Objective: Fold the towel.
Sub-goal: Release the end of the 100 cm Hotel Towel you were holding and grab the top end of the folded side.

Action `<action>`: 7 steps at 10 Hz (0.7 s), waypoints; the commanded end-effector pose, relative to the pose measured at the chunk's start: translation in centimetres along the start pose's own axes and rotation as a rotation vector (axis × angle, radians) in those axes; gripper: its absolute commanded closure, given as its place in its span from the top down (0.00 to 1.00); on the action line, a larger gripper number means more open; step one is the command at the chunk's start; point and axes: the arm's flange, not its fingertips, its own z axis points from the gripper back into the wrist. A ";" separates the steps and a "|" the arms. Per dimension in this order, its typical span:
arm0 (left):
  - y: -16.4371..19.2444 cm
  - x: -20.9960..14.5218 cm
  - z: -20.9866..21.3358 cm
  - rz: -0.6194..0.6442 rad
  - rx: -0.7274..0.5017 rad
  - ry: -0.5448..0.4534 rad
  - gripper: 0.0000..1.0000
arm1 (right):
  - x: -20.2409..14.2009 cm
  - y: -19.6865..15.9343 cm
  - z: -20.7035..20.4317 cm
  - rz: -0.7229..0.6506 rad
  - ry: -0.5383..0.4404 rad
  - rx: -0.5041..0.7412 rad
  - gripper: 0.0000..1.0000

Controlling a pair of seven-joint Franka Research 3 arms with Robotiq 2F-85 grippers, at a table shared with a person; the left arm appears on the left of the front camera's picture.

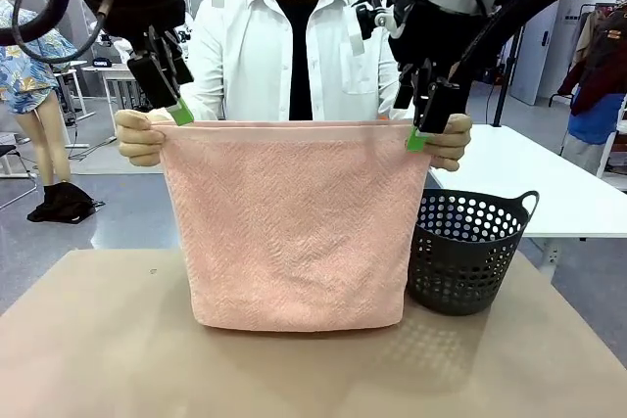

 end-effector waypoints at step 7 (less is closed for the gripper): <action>2.1 -0.6 -4.0 -0.046 -0.083 0.086 1.00 | 1.2 -1.0 -2.4 -0.005 0.020 0.067 1.00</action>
